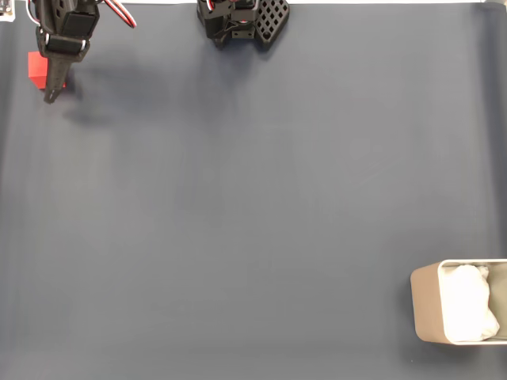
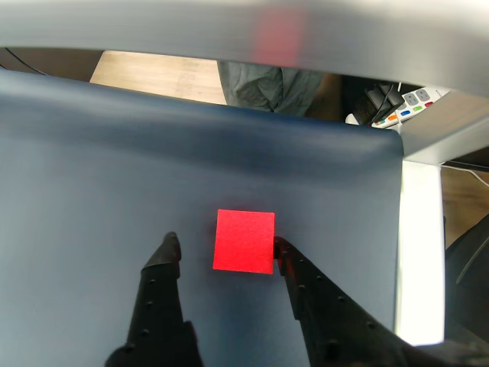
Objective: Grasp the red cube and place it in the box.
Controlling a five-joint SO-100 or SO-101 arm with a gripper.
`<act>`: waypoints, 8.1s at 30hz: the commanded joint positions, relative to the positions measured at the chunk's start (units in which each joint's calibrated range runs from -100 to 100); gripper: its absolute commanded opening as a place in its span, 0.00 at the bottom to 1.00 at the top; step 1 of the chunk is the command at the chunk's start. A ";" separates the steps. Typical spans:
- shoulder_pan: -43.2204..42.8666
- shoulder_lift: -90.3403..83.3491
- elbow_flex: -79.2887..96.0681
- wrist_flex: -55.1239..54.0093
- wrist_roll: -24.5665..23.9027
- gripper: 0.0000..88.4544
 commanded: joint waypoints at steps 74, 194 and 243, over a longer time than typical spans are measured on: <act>-34.86 -7.46 -45.10 36.87 1.95 0.00; -92.25 50.95 -115.08 30.80 3.61 0.00; -90.26 48.78 -113.44 28.75 2.25 0.46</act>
